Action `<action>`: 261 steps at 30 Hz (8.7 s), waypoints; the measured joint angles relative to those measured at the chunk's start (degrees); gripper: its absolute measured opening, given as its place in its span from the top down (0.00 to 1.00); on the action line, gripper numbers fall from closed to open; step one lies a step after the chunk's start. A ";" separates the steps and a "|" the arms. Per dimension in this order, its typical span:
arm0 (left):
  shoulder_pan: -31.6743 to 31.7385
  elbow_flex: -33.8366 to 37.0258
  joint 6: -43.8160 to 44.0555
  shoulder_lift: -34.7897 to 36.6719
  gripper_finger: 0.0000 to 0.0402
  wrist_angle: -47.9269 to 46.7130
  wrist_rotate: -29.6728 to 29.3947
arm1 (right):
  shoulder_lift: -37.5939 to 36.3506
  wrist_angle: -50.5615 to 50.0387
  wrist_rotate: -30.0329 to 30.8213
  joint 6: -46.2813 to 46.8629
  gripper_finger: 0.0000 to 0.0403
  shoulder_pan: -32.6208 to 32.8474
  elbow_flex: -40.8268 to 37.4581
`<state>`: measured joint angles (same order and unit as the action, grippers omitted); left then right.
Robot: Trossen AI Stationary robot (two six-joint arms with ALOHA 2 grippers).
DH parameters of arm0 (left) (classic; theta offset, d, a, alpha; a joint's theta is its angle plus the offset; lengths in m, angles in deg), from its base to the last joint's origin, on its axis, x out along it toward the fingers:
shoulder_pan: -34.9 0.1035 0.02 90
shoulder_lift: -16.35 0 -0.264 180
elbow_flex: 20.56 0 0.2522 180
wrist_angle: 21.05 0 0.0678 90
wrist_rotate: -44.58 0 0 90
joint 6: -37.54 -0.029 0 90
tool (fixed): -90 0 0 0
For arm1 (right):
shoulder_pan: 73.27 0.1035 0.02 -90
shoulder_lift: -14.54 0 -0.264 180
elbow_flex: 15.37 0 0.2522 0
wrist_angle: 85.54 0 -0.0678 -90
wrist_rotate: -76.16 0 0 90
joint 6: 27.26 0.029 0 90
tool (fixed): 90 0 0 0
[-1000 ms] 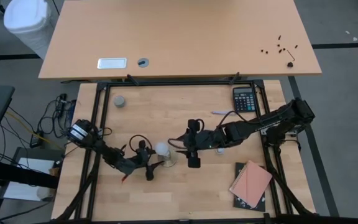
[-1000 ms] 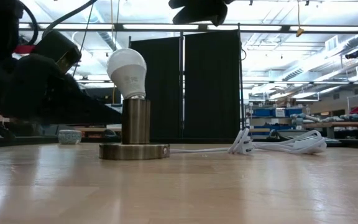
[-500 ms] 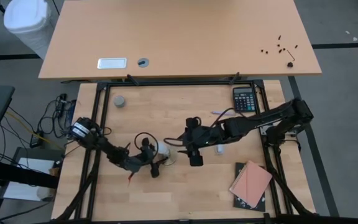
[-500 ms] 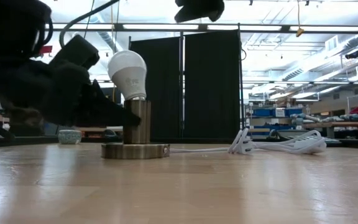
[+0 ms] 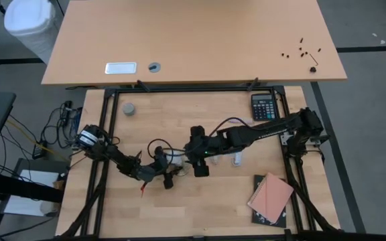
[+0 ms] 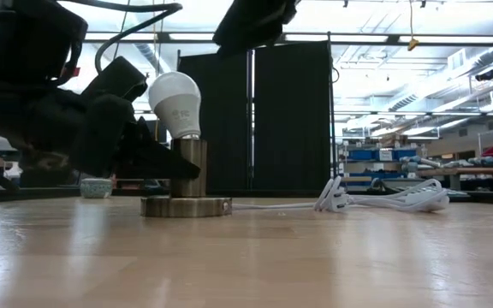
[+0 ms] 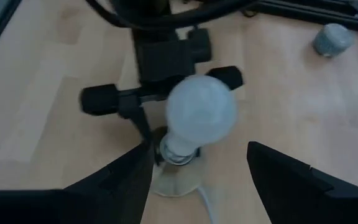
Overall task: Screw lightbulb
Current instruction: Insert the lightbulb into the bronze lamp socket
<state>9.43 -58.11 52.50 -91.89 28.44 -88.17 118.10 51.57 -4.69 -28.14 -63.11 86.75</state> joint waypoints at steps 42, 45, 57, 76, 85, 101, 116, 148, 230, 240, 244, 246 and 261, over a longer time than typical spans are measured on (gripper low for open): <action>-1.60 0.02 0.41 1.55 0.37 -2.71 1.48 | 0.31 28.27 0.81 8.66 0.23 -2.88 -20.02; -2.03 0.14 -0.43 3.73 0.31 -3.26 1.50 | 0.29 27.65 0.50 8.66 0.23 -2.76 -20.02; -3.44 1.64 8.26 26.01 0.27 -32.33 0.34 | -2.40 24.30 3.23 8.20 0.23 -1.89 -19.96; 14.33 -4.59 17.09 22.79 0.33 -43.94 -4.56 | -2.35 24.03 23.34 8.70 0.23 5.89 -20.00; 19.64 -11.23 9.68 15.84 0.33 -43.68 3.90 | -2.33 18.72 27.29 11.50 0.23 8.92 -20.00; 27.19 -11.29 -0.21 16.14 0.33 -44.32 26.25 | -2.31 18.67 27.29 11.86 0.23 9.65 -20.00; 29.27 -19.57 0.13 18.71 0.33 -59.88 26.18 | -2.29 18.81 27.27 12.41 0.23 9.13 -20.00; 34.97 -26.62 32.02 15.98 0.33 -86.39 16.89 | -2.24 24.40 25.70 7.74 0.23 9.24 -20.00; -3.48 -27.20 11.00 20.98 0.60 -62.55 4.11 | -12.76 5.92 24.34 36.25 0.23 18.35 -17.03; -10.94 -25.18 11.14 20.80 0.60 -61.33 -9.06 | -5.33 11.75 24.39 35.90 0.23 16.03 -17.07; -13.04 -19.84 11.57 20.76 0.60 -53.06 -12.29 | -5.16 12.21 27.56 37.11 0.23 15.17 -17.09; -13.51 -17.10 11.13 20.74 0.60 -47.70 -13.04 | -5.17 13.04 28.65 36.60 0.23 15.09 -17.09; -10.63 -5.55 -1.29 20.74 0.59 -20.64 -12.75 | 1.46 24.53 26.92 30.77 0.23 10.03 -17.12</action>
<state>-1.20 -63.66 51.21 -71.15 7.81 -100.92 119.56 76.10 22.23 2.63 -53.08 69.63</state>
